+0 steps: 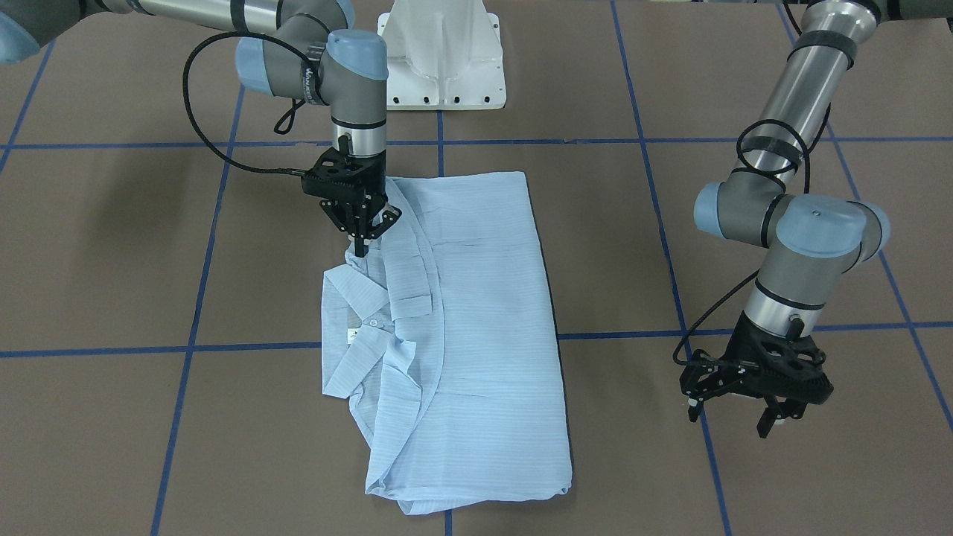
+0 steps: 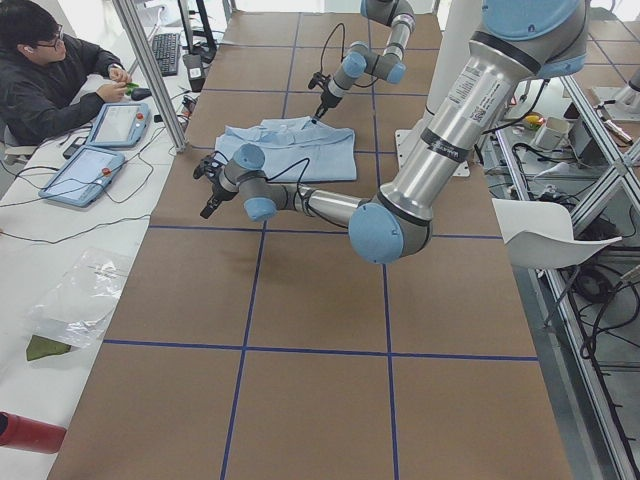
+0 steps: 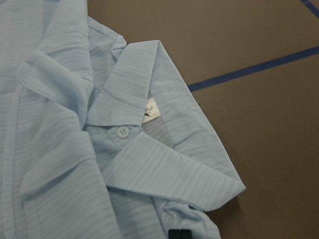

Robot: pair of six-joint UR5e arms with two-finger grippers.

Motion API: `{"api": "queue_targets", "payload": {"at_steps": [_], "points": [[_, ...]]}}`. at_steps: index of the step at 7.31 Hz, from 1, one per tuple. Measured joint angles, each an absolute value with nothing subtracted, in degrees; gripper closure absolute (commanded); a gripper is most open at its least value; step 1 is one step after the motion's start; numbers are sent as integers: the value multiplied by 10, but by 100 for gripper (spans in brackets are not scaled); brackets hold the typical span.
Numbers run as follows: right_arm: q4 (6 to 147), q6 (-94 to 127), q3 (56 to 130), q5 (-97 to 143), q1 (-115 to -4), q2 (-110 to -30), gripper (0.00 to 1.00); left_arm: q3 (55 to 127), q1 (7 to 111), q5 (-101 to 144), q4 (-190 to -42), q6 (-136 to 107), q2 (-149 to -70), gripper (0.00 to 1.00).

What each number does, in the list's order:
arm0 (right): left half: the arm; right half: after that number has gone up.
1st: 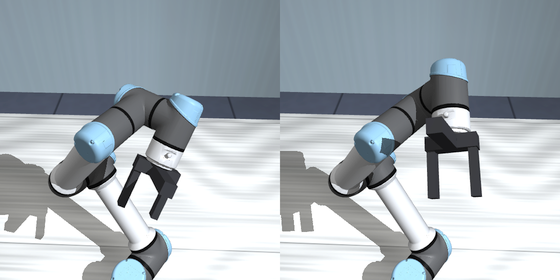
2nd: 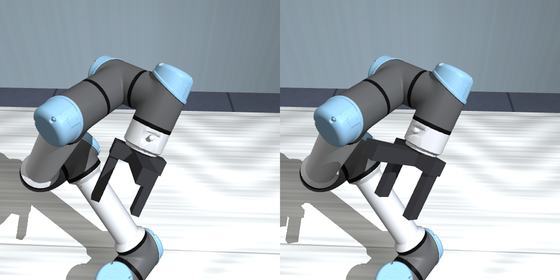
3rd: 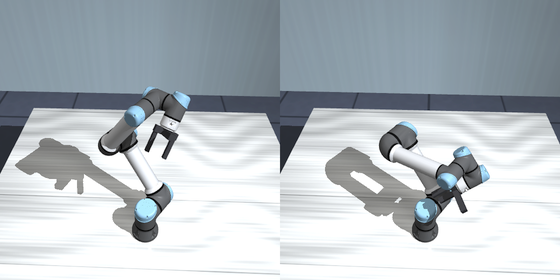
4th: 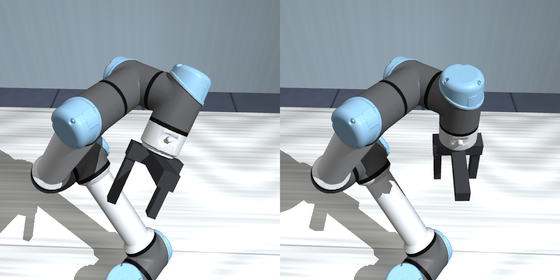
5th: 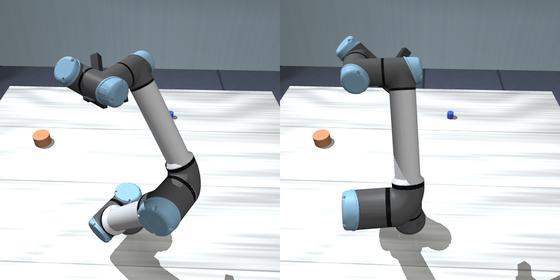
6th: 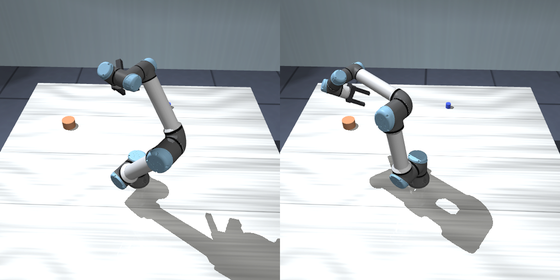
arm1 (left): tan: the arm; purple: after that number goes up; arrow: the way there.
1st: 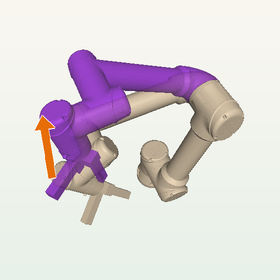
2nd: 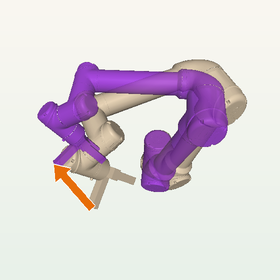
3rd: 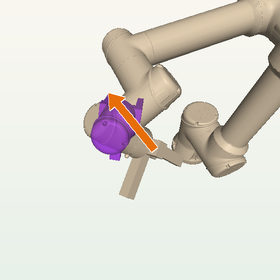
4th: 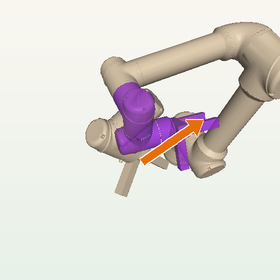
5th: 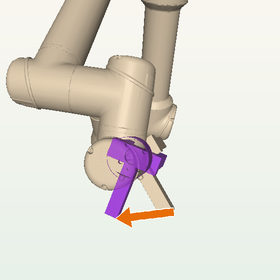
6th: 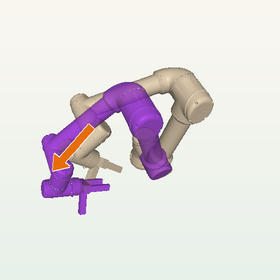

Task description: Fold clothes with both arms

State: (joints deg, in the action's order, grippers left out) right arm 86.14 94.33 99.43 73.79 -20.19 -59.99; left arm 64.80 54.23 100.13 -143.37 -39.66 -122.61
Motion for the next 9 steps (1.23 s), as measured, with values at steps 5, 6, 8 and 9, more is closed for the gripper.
{"api": "queue_targets", "payload": {"at_steps": [5, 6, 8, 9], "points": [[895, 873, 971, 762, -242, -536, 0, 655, 542, 1003, -1433, -396, -1226, 0], [916, 867, 921, 773, -254, -477, 0, 656, 542, 1006, -1433, -396, -1226, 0], [931, 860, 769, 779, -261, -358, 0, 660, 541, 1017, -1433, -395, -1225, 0], [933, 845, 699, 780, -261, -315, 0, 664, 542, 1020, -1434, -395, -1222, 0]]}}
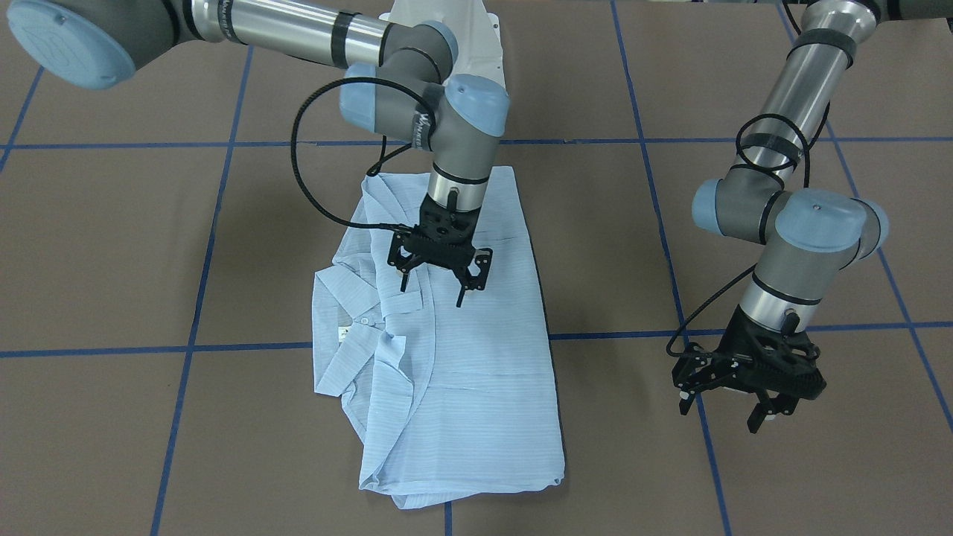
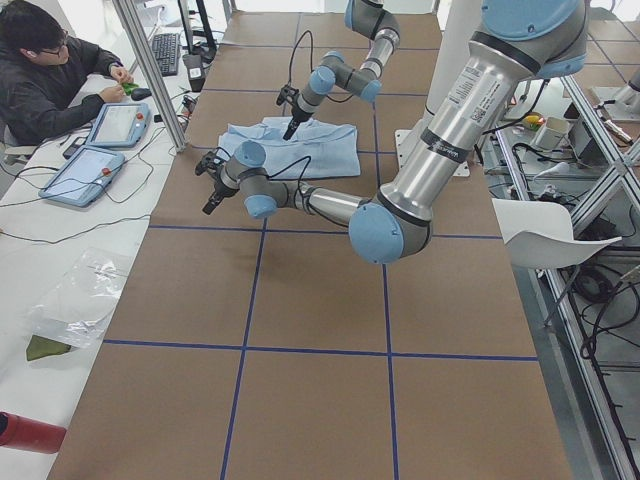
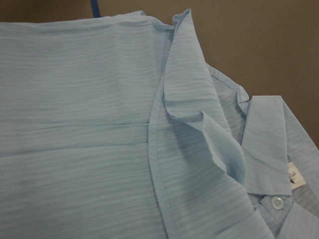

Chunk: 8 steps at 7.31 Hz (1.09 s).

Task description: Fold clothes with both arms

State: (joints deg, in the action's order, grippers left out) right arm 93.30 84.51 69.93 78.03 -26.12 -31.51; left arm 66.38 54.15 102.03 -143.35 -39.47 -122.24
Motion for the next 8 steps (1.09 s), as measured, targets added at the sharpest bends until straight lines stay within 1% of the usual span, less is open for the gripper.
{"api": "queue_targets", "payload": {"at_steps": [1, 2, 4, 8], "points": [[942, 817, 658, 783, -261, -292, 0, 667, 542, 1022, -1433, -395, -1220, 0], [967, 777, 640, 788, -260, -281, 0, 669, 542, 1023, -1433, -395, -1219, 0], [1012, 711, 631, 791, -260, -275, 0, 670, 542, 1023, -1433, -395, -1218, 0], [1040, 681, 629, 791, -257, -277, 0, 670, 542, 1023, -1433, -395, -1218, 0]]}}
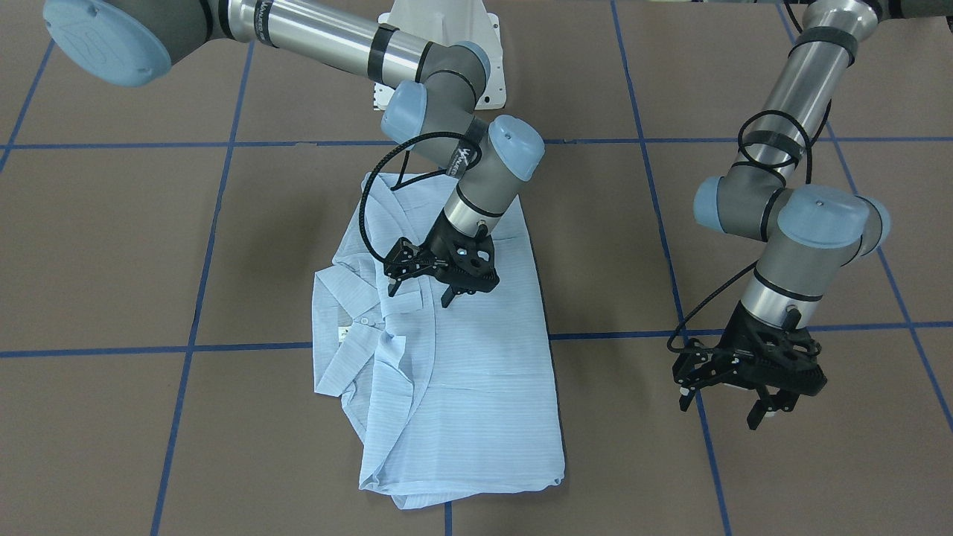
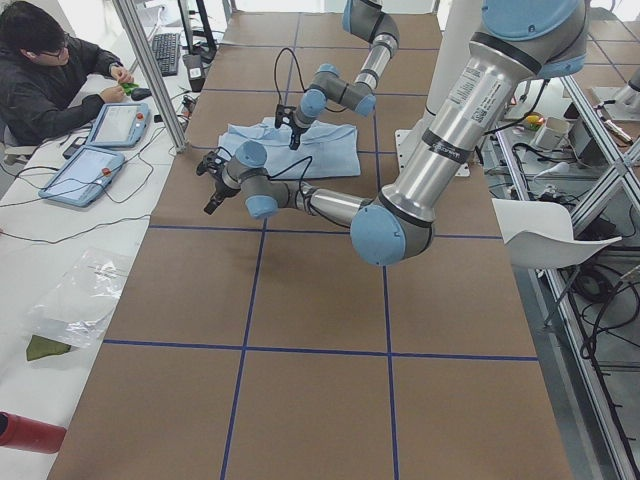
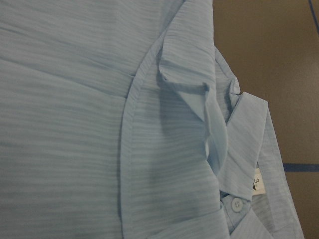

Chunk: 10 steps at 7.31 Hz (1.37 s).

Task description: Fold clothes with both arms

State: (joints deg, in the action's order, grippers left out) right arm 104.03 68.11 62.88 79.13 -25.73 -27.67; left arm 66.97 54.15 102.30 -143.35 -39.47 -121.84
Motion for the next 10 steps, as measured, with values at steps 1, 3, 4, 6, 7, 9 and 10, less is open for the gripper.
{"api": "queue_targets", "payload": {"at_steps": [1, 3, 4, 6, 7, 9, 10], "points": [[1048, 676, 629, 791, -257, -278, 0, 670, 541, 1023, -1433, -395, -1219, 0], [1058, 668, 628, 790, -258, -279, 0, 670, 541, 1023, -1433, -395, -1219, 0], [1067, 664, 628, 790, -258, -279, 0, 670, 541, 1023, -1434, -395, -1219, 0], [1091, 652, 630, 791, -260, -279, 0, 670, 541, 1023, -1433, -395, -1219, 0], [1105, 646, 631, 791, -261, -280, 0, 670, 541, 1023, -1433, -395, -1219, 0], [1131, 628, 650, 790, -270, -298, 0, 671, 541, 1023, -1433, -396, -1217, 0], [1137, 612, 684, 789, -280, -330, 0, 674, 541, 1023, -1433, -396, -1215, 0]]}}
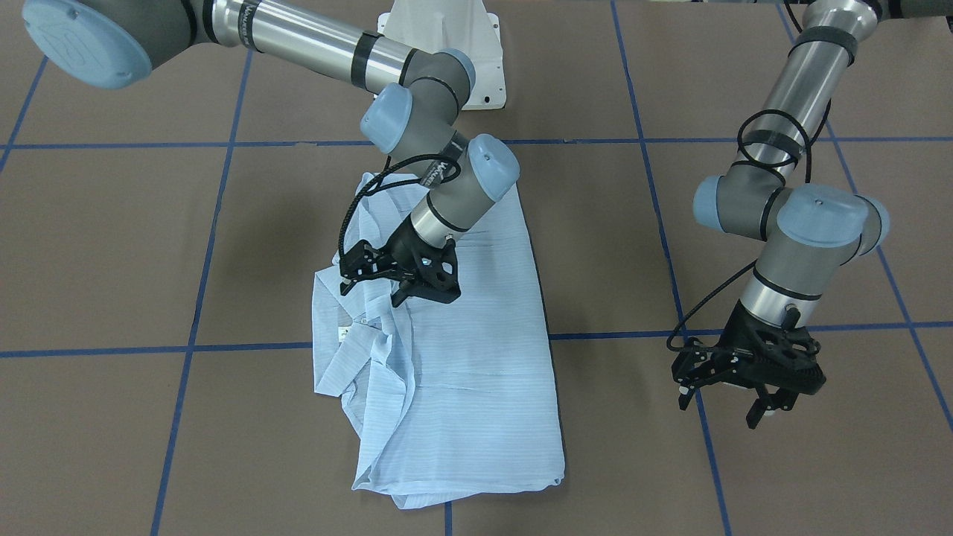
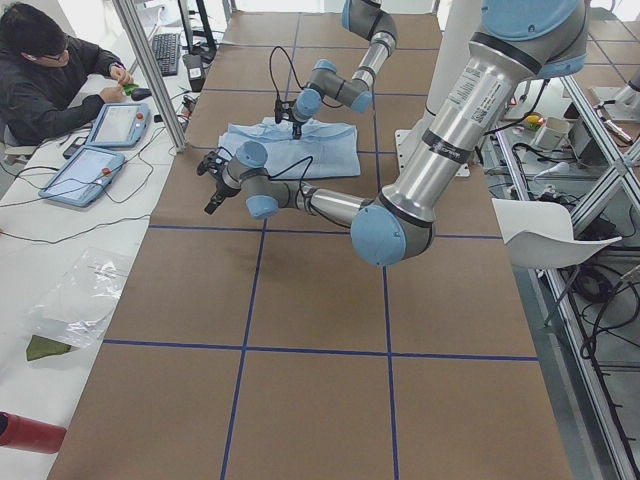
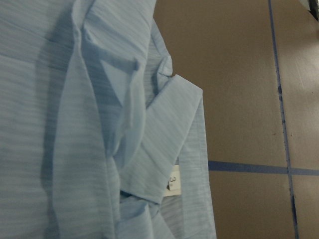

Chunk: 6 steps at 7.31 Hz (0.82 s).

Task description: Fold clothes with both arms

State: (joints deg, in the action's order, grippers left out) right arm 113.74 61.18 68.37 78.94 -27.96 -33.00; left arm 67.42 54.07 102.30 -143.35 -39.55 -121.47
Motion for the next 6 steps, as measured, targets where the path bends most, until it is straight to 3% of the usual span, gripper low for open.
{"api": "queue_targets", "payload": {"at_steps": [4, 6], "points": [[1153, 516, 869, 787, -326, -494, 0, 679, 541, 1023, -1434, -396, -1210, 0], [1146, 504, 929, 794, -338, -524, 0, 684, 541, 1023, -1433, -397, -1210, 0]]}}
